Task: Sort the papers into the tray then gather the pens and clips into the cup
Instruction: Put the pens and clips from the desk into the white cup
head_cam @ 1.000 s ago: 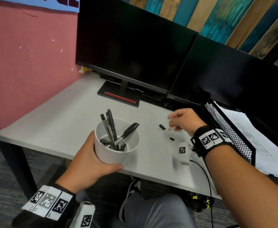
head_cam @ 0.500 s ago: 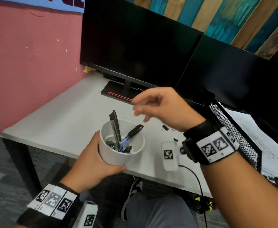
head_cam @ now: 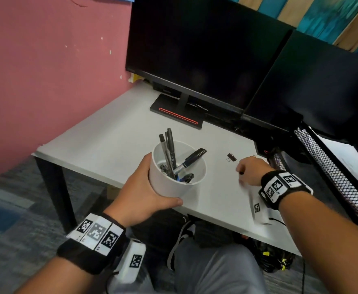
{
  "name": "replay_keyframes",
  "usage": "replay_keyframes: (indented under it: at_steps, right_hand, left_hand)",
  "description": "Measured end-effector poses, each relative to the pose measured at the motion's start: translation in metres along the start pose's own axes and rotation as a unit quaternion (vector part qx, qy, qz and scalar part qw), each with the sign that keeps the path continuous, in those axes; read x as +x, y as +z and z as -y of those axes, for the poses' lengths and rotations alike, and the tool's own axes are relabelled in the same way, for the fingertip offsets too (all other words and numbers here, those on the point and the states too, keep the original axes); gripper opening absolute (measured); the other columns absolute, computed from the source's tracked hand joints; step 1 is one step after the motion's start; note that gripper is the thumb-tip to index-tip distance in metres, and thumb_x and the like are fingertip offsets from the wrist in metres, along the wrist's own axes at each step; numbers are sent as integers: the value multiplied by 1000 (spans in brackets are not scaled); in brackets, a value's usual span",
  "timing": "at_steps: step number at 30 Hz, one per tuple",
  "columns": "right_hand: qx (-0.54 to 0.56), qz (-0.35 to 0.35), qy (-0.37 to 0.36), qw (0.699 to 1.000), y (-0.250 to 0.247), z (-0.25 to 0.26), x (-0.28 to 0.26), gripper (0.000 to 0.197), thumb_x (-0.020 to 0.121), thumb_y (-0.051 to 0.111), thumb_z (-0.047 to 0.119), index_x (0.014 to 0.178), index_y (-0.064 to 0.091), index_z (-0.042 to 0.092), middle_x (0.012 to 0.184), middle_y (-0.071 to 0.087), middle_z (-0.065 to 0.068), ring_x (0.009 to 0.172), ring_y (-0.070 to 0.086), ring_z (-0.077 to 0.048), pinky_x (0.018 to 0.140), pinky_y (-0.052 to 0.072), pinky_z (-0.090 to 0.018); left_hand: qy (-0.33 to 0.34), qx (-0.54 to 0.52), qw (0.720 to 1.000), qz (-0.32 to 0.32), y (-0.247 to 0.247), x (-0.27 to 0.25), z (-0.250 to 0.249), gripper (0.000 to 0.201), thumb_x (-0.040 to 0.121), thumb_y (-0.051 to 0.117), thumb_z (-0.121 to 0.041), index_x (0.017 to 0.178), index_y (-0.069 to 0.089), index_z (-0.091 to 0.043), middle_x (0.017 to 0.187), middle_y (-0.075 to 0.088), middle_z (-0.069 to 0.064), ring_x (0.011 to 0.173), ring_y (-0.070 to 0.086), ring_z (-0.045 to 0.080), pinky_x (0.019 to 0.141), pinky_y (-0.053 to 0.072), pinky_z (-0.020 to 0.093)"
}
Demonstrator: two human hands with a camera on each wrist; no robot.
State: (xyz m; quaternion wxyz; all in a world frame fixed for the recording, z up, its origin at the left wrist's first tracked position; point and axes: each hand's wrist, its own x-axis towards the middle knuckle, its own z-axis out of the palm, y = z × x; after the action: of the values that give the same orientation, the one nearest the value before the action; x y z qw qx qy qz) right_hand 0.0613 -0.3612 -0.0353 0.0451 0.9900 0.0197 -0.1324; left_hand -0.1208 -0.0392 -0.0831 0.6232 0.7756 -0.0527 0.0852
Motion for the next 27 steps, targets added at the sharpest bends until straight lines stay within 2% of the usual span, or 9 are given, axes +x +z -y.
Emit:
replay_keyframes:
  at_steps: [3,7,9,12,15,17,21,24,27]
  right_hand:
    - [26,-20,26,999,5,6,-3,33,87,54,-5,83,74,20,111,75,0,96,70,-23,80,59,-30]
    - [107,10,20,994,1,5,-10,18,84,57,-3,78,72,5,95,79,-21,73,72,-28,81,64,-45]
    - [203,31,5,979,-7,6,-14,9,82,65,-6,80,72,-3,81,79,-21,63,68,-25,76,66,-49]
    - [338,10,-73,938,-34,25,-29,20,87,66,-14,80,71,4,73,68,-12,55,63,-18,56,57,-35]
    - [443,-7,-201,874,-73,61,-60,29,85,63,-21,79,68,8,69,64,-8,48,56,-19,56,43,-32]
    - [453,-2,-276,848,-98,82,-84,24,82,65,-16,81,68,8,61,65,-1,47,55,-19,55,46,-31]
    - [379,42,-376,844,-125,118,-124,21,85,67,-13,89,71,8,65,69,-3,53,63,-17,58,53,-25]
    - [332,89,-380,859,-123,127,-133,20,91,66,-14,100,72,3,71,76,7,60,71,-6,54,53,-16]
    - [404,83,-360,837,-119,121,-121,14,95,68,-7,101,75,3,85,78,0,65,74,-14,48,53,-21]
  left_hand:
    - [-1,5,1000,-3,-1,0,3,104,53,103,-33,139,46,-48,127,67,-24,117,64,-1,89,53,24]
    - [4,9,1000,-6,-1,0,5,101,55,104,-27,136,47,-48,126,66,-26,116,64,-3,86,50,18]
    - [4,8,1000,-5,-1,1,4,101,55,104,-28,136,47,-49,126,66,-25,116,64,-3,86,50,17]
    - [3,8,1000,-2,-1,1,4,103,54,104,-31,139,47,-47,128,66,-23,117,63,-2,88,50,20]
    - [0,3,1000,-2,0,1,5,104,54,104,-31,139,47,-46,128,67,-21,117,64,-1,89,51,23]
    - [1,3,1000,0,1,1,5,104,54,104,-29,140,47,-45,128,67,-21,117,64,-2,89,50,21]
    - [10,-4,1000,2,4,1,5,107,53,104,-31,141,46,-47,131,66,-21,121,63,0,94,51,27]
    - [14,-8,1000,7,4,1,3,106,54,103,-31,142,47,-45,133,66,-19,122,64,3,97,54,33]
    - [14,-6,1000,6,3,1,3,106,54,104,-29,143,46,-44,132,66,-20,122,63,2,96,52,29]
